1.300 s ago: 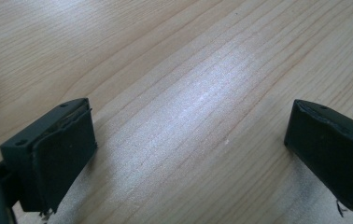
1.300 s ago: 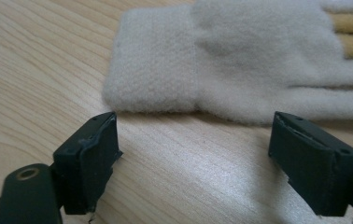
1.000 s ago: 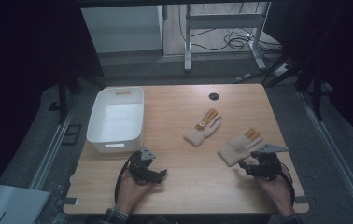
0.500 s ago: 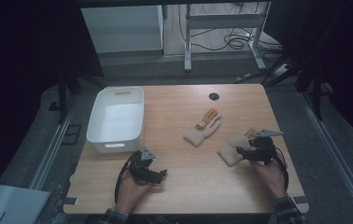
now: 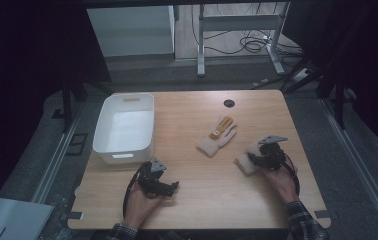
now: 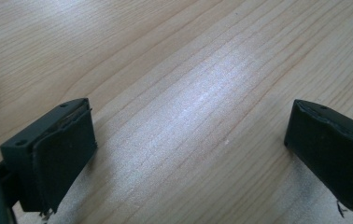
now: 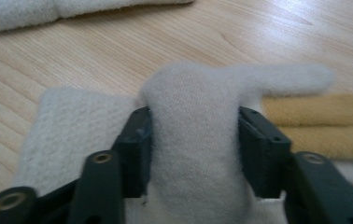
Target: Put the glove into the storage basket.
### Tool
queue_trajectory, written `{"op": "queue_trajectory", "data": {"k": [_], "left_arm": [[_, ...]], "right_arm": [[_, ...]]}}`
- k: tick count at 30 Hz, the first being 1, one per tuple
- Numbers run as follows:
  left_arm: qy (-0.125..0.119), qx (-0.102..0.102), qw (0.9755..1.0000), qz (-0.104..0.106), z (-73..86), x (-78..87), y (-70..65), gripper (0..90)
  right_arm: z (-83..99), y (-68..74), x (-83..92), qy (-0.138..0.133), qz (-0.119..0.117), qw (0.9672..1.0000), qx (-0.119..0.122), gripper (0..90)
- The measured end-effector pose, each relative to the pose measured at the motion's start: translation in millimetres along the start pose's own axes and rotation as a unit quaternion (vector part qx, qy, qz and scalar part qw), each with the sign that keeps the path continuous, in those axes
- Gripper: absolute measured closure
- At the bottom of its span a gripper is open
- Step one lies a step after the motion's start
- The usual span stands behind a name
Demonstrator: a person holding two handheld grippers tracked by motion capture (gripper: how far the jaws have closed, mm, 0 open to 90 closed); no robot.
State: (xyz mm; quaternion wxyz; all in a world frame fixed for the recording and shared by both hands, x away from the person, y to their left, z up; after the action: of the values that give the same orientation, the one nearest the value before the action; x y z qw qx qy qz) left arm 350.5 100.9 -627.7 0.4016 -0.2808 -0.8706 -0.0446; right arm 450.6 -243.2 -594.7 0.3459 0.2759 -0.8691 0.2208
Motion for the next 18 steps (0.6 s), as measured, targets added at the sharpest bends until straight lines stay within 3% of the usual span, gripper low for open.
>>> {"op": "queue_trajectory", "data": {"k": [7, 11, 15, 16, 17, 18], "left_arm": [[0.000, 0.000, 1.0000, 0.000, 0.0, 0.0, 0.0, 1.8], [0.000, 0.000, 1.0000, 0.000, 0.0, 0.0, 0.0, 1.8], [0.000, 0.000, 1.0000, 0.000, 0.0, 0.0, 0.0, 1.8], [0.000, 0.000, 1.0000, 0.000, 0.0, 0.0, 0.0, 1.8], [0.000, 0.001, 1.0000, 0.000, 0.0, 0.0, 0.0, 1.8], [0.000, 0.001, 1.0000, 0.000, 0.0, 0.0, -0.1, 1.8]], "right_arm": [[-1.3, 1.3, 8.1, -0.011, -0.019, 0.9997, 0.008, 56.2], [-11.4, 10.4, 23.4, -0.024, -0.038, 0.9987, 0.025, 56.0], [-25.7, 36.1, 41.7, -0.038, -0.068, 0.9941, 0.076, 55.7], [-25.7, 36.1, 41.7, -0.038, -0.068, 0.9941, 0.076, 55.7], [-28.0, 42.5, 44.2, -0.041, -0.076, 0.9925, 0.087, 55.6], [-31.5, 56.3, 47.9, -0.046, -0.095, 0.9887, 0.107, 55.5]]}}
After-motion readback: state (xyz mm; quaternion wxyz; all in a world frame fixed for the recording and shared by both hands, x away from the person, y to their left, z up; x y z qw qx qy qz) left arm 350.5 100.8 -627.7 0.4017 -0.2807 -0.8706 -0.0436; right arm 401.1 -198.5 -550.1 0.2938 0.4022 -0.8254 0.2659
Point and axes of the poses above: each handheld gripper's, and its own axes: x roughly backward along the jaws, z roughly out of its underside, y roughly to its left, the point moved 8 cm from there along -x, roughly forward along the jaws, and after that the axes turned 9 degrees about x, right-handed, at the moved point
